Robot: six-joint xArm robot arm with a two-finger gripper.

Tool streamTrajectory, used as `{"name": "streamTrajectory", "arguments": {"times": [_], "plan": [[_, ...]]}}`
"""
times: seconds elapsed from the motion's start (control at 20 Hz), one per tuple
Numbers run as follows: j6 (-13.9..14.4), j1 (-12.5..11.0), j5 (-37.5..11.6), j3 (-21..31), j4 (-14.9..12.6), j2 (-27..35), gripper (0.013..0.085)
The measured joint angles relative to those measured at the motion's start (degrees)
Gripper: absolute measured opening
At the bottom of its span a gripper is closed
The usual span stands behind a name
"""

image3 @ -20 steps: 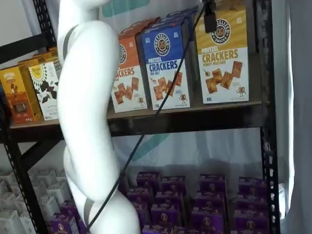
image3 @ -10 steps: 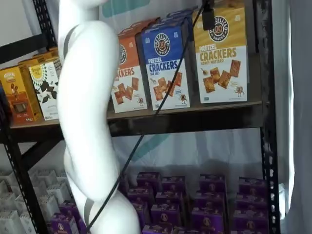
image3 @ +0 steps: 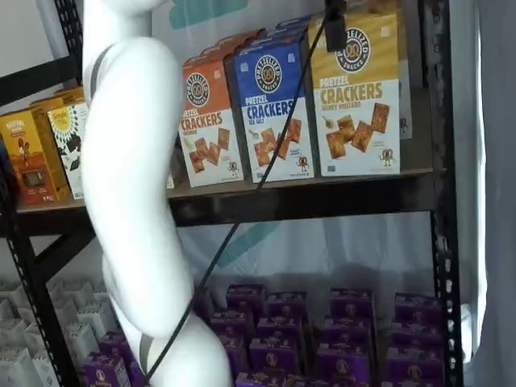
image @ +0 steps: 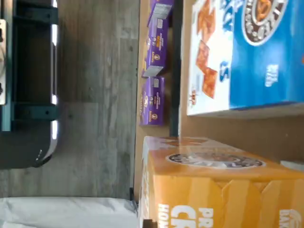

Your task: Retrieve the yellow and white box located on the top shelf, the sixth one from the left

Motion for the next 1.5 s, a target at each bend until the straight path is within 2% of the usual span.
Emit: {"name": "streamTrajectory", "arguments": {"times": [0.55, 1.0, 1.5], "plan": [[-1.69, -1.54, 0.55, 7.95, -0.36, -7.38, 0.061], [-1.25, -0.52, 0.72, 14.74, -1.61, -13.43, 0.061], [-0.63, 0.21, 1.98, 18.8, -2.06, -17.24, 0.061]]}}
